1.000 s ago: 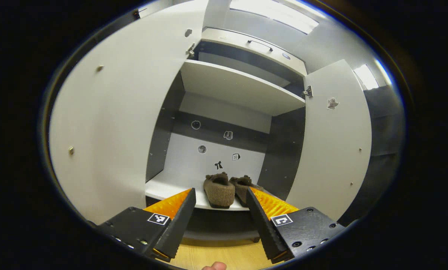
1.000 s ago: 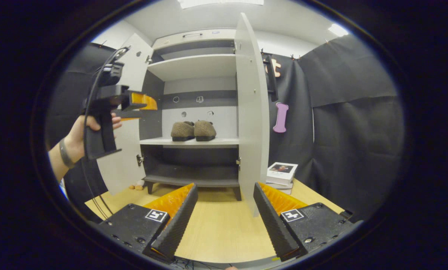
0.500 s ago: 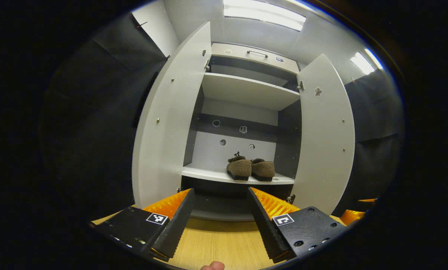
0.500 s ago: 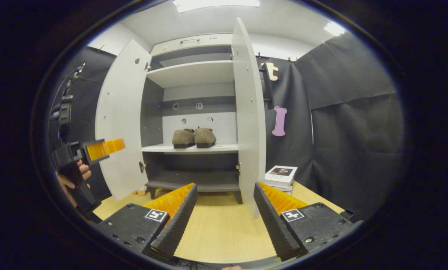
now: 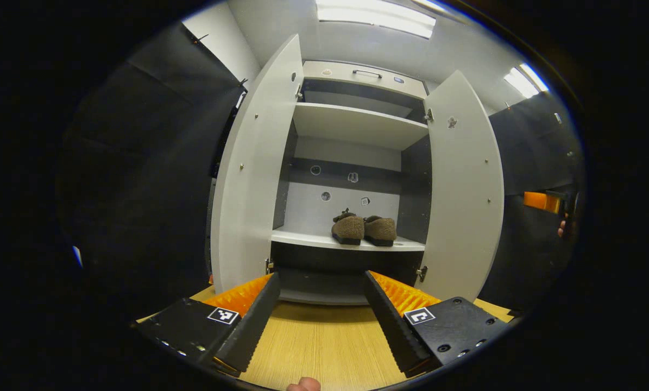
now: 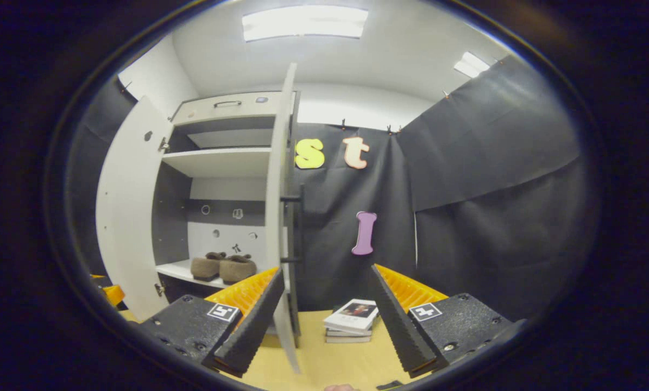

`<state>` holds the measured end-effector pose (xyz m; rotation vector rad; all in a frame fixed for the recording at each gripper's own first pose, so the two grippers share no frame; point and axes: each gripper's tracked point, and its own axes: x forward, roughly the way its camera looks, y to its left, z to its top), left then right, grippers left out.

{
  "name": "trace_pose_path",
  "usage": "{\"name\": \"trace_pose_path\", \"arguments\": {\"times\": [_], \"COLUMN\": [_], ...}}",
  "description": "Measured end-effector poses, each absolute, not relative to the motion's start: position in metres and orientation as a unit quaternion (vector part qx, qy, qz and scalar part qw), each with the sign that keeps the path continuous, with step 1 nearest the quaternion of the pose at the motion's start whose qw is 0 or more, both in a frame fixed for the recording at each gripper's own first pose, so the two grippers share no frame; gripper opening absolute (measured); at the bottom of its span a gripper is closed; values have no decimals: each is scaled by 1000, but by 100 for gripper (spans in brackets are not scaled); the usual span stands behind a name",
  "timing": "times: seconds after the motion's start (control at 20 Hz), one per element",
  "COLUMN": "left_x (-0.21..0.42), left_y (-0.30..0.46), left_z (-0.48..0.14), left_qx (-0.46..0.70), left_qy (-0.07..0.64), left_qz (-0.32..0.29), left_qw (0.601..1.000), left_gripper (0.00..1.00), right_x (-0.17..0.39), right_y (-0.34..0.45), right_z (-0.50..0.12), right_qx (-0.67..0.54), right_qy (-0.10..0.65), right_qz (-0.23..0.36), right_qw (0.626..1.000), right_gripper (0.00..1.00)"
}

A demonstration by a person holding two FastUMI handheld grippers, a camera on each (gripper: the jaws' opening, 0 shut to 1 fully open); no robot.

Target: Grab one shoe with the right hand and put it into the shoe cabinet, grab the other shoe with the left hand and put it into the shoe cabinet; then close the right door with the right hand and the left door with the left hand.

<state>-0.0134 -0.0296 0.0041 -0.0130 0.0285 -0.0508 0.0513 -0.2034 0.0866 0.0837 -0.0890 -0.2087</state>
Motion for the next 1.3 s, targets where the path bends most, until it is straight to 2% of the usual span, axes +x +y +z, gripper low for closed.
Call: {"name": "trace_pose_path", "arguments": {"times": [0.2,0.4,0.45,0.5,0.55,1.1,1.2,1.3], "left_x": [-21,-26,-27,-27,-28,-31,-32,-32], "left_y": [-28,-22,-20,-18,-17,-9,-8,-5], "left_z": [5,9,9,9,7,18,21,26], "left_qx": [-1,-10,-9,-9,-7,-6,-7,-4], "left_qy": [20,21,20,21,24,11,9,1], "left_qz": [-34,-28,-25,-24,-22,-7,-8,-7], "left_qw": [999,999,999,999,999,1000,1000,1000], "left_gripper": [95,95,99,99,95,95,95,94], "right_x": [97,140,145,150,154,158,158,158], "right_y": [-254,-259,-260,-255,-250,-215,-200,-168], "right_z": [104,98,99,98,99,104,102,100], "right_qx": [29,40,38,37,35,35,50,61], "right_qy": [-16,16,17,17,18,-8,-8,1], "right_qz": [-100,-78,-79,-75,-68,-48,-34,9], "right_qw": [994,996,996,996,997,998,998,998], "right_gripper": [99,99,98,98,98,93,89,93]}}
